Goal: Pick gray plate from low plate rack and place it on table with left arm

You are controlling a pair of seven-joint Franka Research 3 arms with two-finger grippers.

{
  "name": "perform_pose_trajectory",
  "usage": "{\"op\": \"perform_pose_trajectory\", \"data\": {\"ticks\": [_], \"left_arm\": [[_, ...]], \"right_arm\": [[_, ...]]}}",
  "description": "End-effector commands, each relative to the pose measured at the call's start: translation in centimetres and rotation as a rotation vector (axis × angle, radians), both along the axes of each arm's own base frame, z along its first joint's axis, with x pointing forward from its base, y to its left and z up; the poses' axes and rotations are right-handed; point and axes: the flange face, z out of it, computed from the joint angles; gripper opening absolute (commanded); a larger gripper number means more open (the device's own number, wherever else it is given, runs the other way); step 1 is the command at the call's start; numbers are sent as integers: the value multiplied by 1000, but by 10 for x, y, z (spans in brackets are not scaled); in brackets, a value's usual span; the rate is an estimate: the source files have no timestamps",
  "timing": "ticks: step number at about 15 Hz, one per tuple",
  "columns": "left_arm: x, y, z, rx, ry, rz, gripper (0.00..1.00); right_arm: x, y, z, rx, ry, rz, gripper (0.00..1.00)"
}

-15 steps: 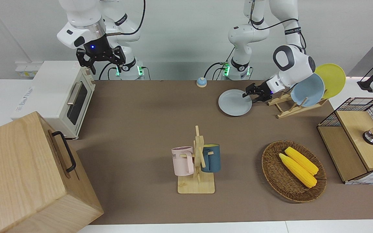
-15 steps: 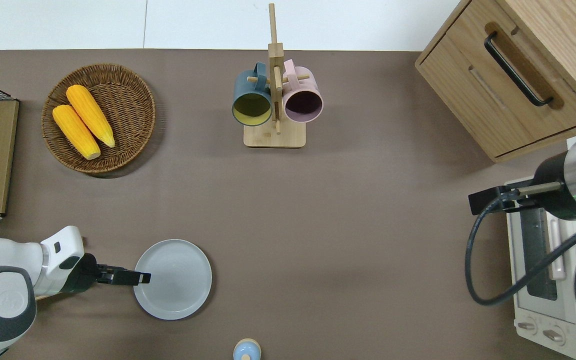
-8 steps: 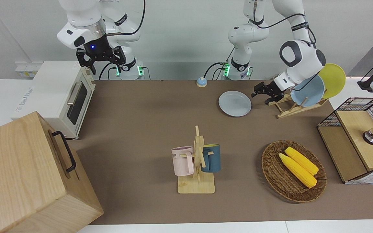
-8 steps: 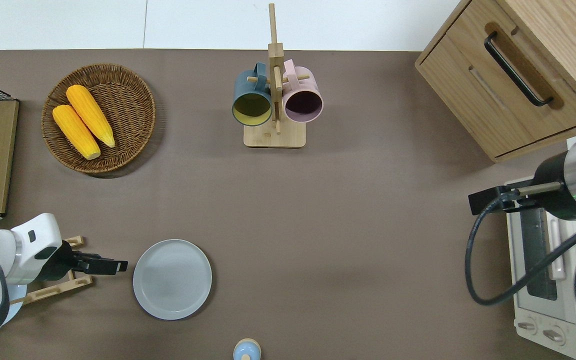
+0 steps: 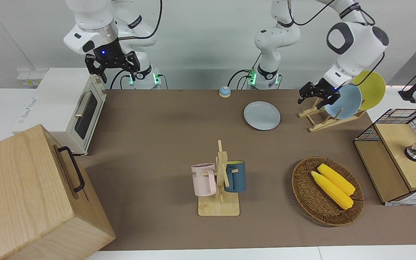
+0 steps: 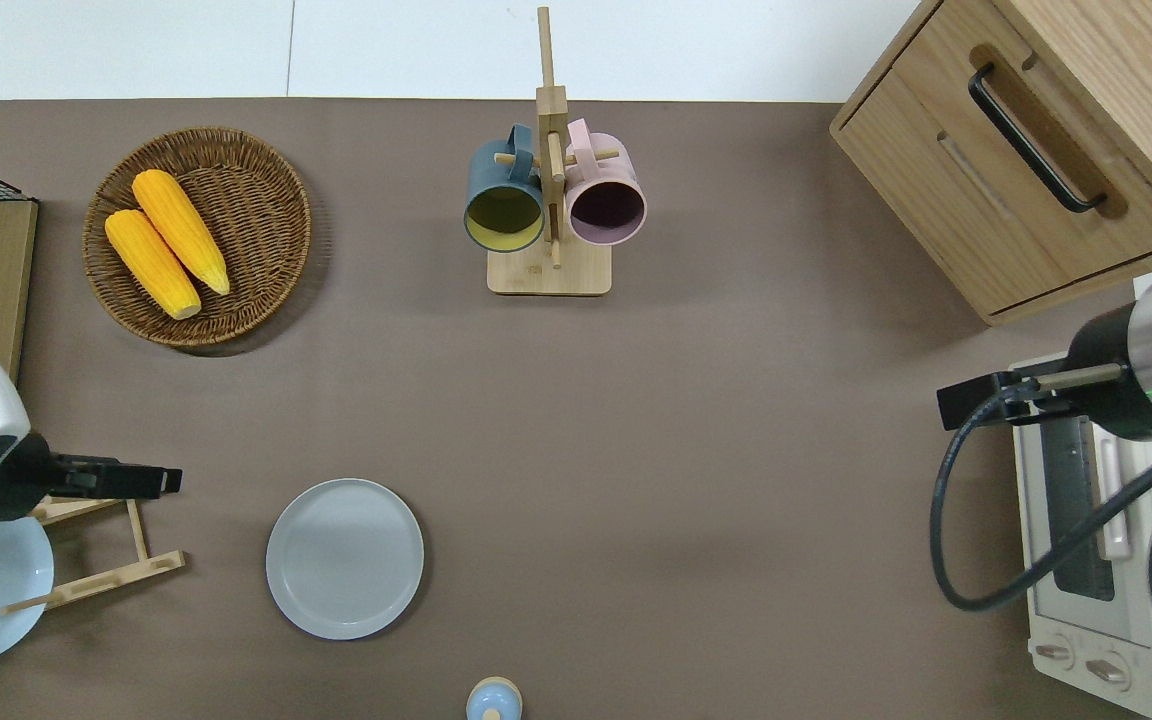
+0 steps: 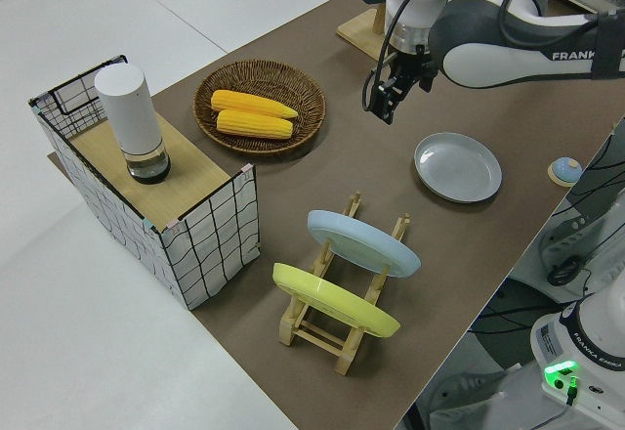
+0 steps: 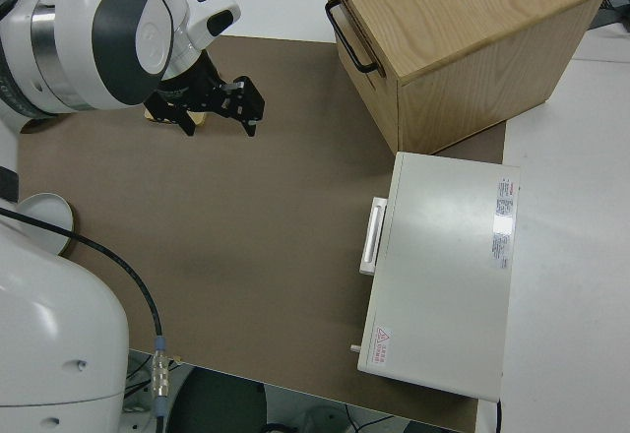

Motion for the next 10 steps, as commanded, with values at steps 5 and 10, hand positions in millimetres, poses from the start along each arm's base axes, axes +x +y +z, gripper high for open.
{"op": "perform_pose_trajectory", "data": {"ticks": [5,10], "left_arm": [[27,-37,96,146,-87,56,993],[26,-66,110,212,-73,77,993]], "right_arm": [[-2,-1,3,9,7,-3,987],[-2,-1,3,9,7,-2,987]]}}
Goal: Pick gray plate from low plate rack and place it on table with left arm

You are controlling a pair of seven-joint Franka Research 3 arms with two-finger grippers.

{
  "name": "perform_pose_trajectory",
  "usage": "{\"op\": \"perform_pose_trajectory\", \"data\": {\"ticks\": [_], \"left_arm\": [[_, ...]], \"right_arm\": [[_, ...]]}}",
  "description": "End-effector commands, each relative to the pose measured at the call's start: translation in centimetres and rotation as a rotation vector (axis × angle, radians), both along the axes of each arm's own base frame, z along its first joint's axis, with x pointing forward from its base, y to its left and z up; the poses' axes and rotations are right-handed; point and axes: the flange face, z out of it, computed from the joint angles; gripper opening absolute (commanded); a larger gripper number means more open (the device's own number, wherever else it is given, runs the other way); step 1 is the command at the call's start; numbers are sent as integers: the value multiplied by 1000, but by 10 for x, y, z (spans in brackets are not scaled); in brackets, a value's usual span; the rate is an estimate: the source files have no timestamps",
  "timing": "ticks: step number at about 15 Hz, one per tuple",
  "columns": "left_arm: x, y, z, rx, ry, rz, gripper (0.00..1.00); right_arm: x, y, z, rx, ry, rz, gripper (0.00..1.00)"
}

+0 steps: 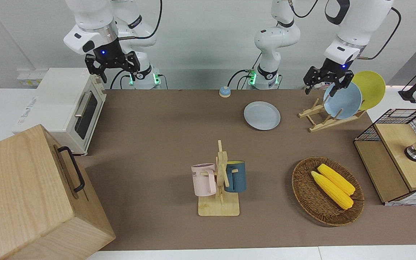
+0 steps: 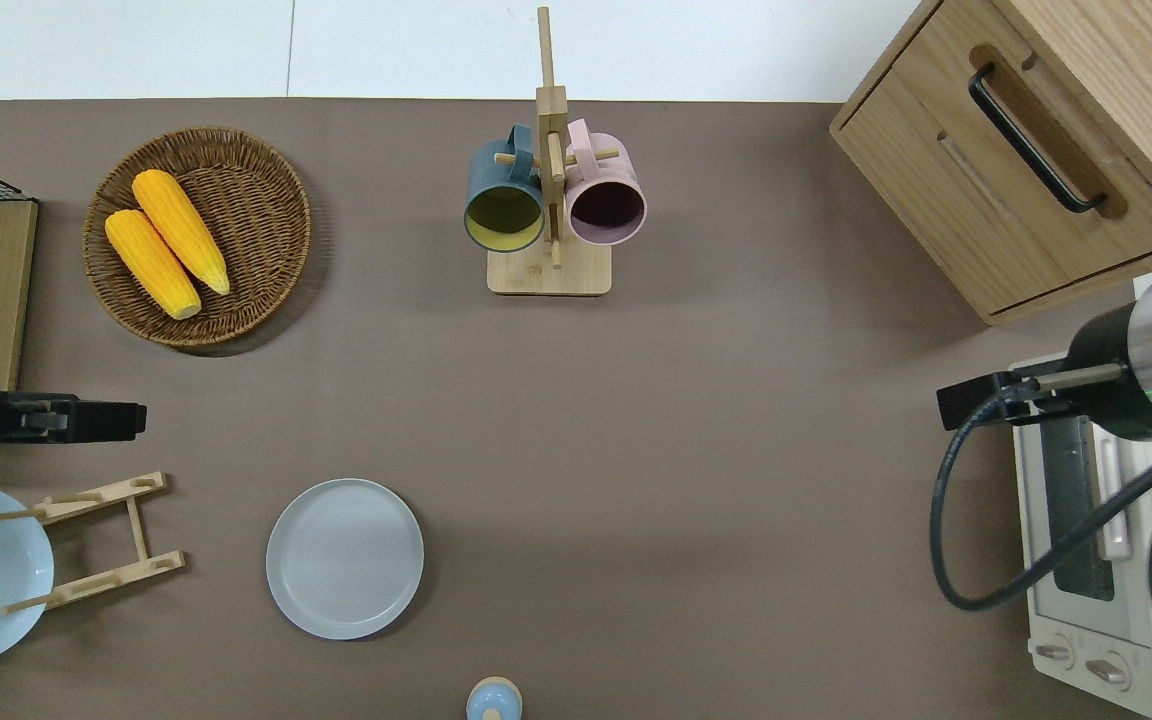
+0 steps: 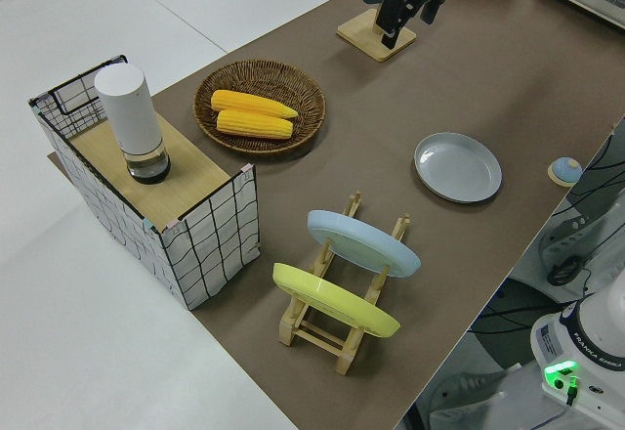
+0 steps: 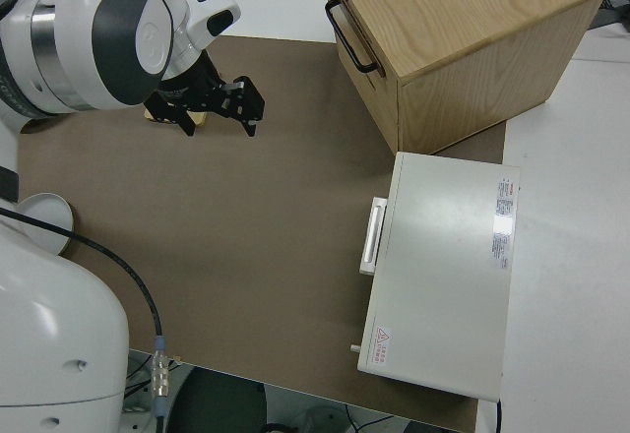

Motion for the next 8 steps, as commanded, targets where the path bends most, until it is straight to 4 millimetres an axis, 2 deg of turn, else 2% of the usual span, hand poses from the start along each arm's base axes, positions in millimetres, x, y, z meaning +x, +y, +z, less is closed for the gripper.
{"op": "perform_pose_trajectory", "data": {"ticks": [1,5,8], "left_arm": [[4,-10,5,29,23,33,993],[5,-2,-5,83,67,28,993],[6,-3,-8,73,74,28,993]], "right_arm": [[-2,-1,3,9,7,-2,990],[-2,-1,3,9,7,-2,987],[-2,-1,3,9,7,-3,990]]}}
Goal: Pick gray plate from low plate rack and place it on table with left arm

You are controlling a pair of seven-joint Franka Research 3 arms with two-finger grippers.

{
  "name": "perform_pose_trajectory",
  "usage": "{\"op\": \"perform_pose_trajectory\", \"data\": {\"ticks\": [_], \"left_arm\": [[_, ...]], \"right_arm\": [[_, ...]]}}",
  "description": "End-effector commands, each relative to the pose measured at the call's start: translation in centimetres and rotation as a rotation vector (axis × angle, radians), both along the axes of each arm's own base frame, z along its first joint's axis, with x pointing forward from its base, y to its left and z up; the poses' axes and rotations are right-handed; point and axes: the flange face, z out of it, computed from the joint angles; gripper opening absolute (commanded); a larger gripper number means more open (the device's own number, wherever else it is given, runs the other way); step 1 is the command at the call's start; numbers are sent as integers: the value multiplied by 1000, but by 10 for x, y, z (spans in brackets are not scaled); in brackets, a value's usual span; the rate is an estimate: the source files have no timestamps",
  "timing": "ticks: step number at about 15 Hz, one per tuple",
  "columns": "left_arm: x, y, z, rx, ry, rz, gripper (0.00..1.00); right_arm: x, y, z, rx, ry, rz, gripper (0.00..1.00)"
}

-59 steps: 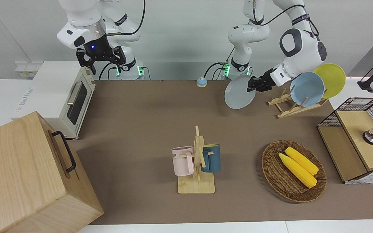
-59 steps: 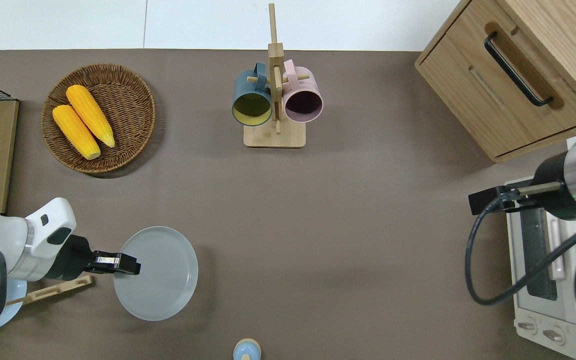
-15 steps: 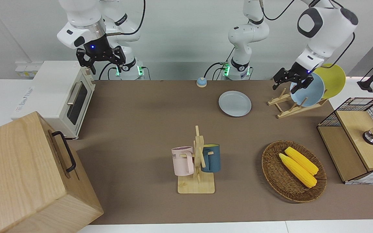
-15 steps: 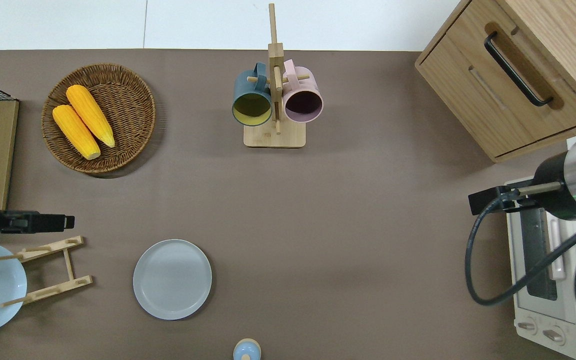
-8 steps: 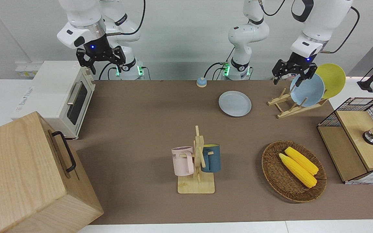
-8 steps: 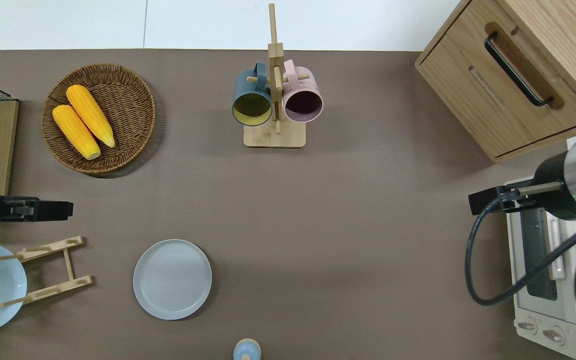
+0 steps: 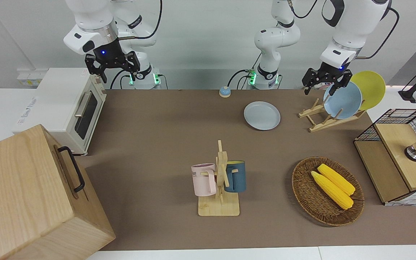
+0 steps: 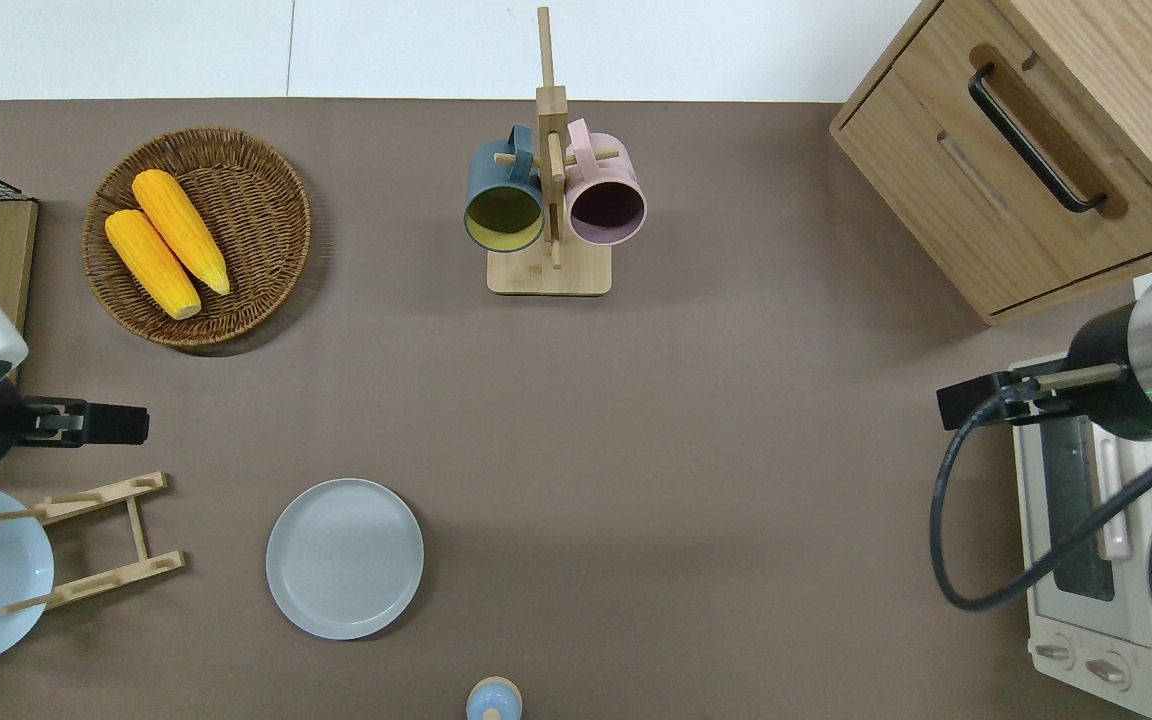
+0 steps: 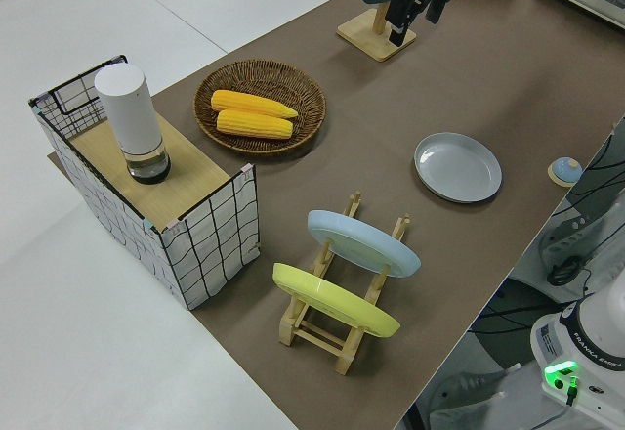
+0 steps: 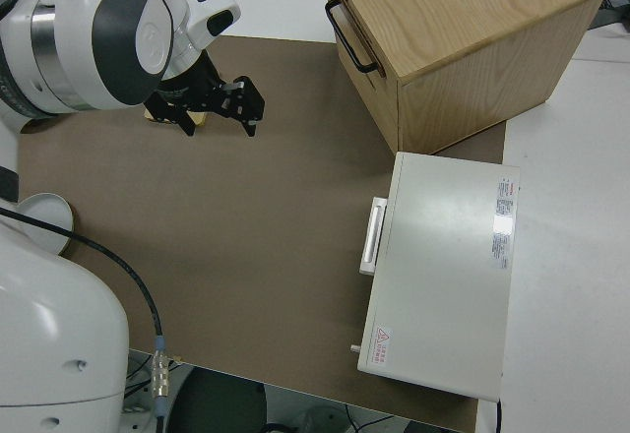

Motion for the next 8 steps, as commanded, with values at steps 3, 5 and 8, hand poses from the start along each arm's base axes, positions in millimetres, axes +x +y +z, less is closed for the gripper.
{"op": "perform_pose_trajectory", "data": {"ticks": [3,5,8], "left_arm": [[4,0,2,22,18,3,993],[9,2,-5,21,21,4,993],[13,5,-8,9,19,13,993]], "right_arm": [[-2,-1,3,9,7,-2,990],[-2,-1,3,9,7,-3,990],[-2,-1,3,9,7,-3,987]]}}
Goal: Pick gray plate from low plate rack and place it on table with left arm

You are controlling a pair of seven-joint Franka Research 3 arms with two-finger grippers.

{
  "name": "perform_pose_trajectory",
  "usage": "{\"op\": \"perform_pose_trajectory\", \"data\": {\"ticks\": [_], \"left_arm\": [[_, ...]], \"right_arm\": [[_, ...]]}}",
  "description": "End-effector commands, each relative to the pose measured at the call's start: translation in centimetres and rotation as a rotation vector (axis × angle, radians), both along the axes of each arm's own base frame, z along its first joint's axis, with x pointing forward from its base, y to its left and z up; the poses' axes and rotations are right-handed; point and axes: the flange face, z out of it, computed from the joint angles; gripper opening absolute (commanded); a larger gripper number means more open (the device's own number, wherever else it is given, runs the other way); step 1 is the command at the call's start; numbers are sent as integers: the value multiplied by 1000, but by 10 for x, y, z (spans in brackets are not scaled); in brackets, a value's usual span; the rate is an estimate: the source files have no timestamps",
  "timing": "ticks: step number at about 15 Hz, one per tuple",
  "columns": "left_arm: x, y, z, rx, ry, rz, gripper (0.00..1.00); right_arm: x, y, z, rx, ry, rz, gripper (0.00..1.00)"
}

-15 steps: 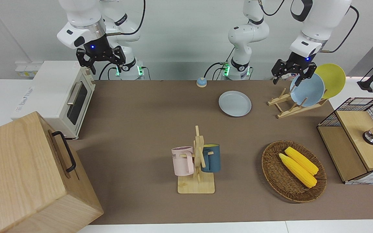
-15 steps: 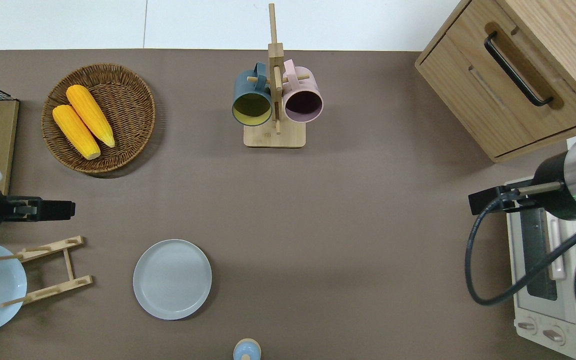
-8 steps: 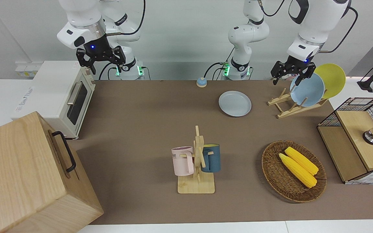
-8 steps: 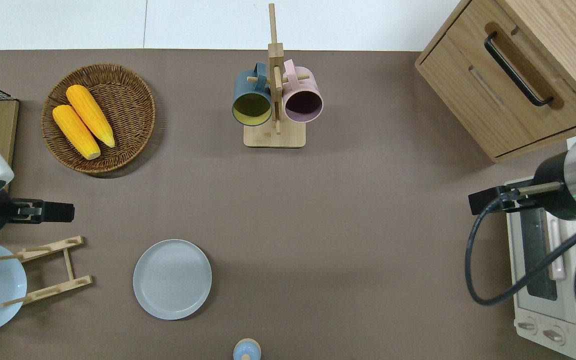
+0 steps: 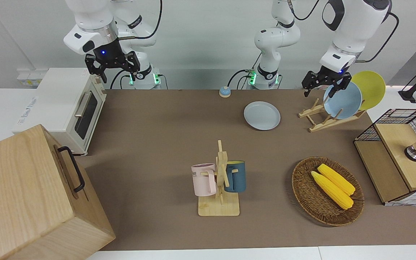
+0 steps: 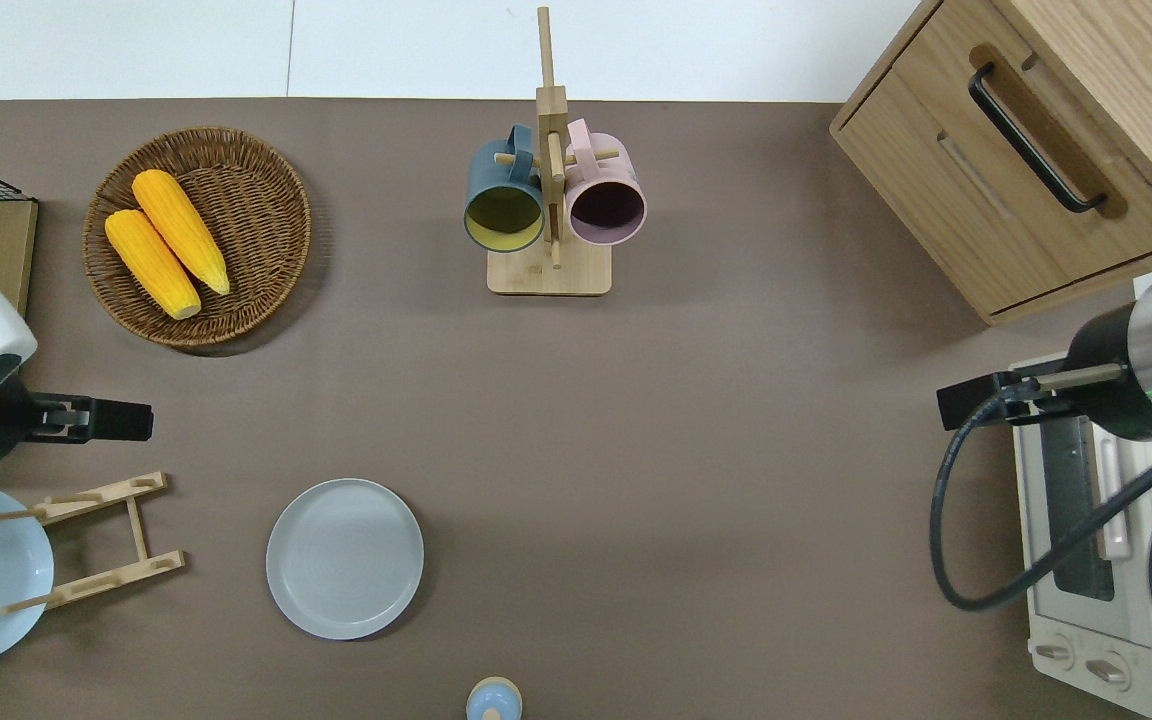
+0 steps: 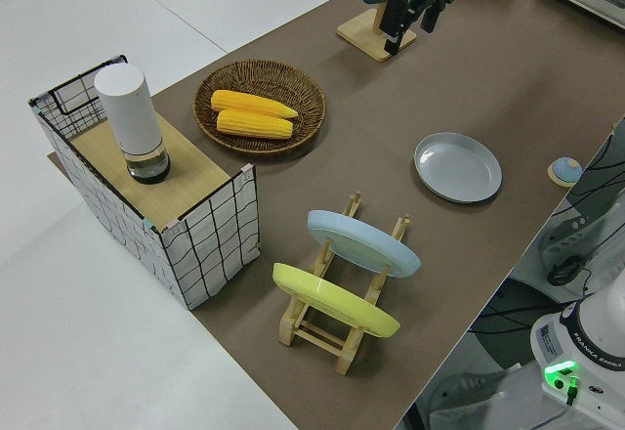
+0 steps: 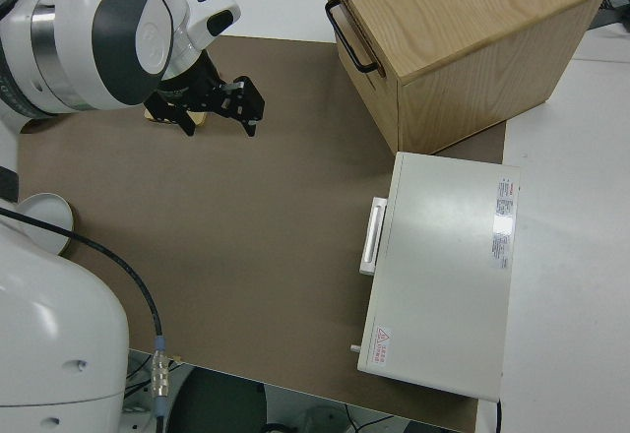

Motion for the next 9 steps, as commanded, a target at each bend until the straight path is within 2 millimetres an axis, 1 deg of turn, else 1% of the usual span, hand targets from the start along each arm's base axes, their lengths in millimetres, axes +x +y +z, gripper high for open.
{"op": "perform_pose_trajectory", "data": {"ticks": [1,6,8,9], "left_arm": [[9,1,-3,12,8,7,993],[10,-1,-3,-9,4,-4,993],[16,-6,-10,-7,3,-21,993],[16,-15,-11,-4,5,-42,993]], "right_arm": [[-2,-1,3,9,7,-3,990],[-2,-1,3,9,6,-2,987],[-2,-1,3,9,7,-3,990],[-2,-1,3,9,7,-3,990]]}}
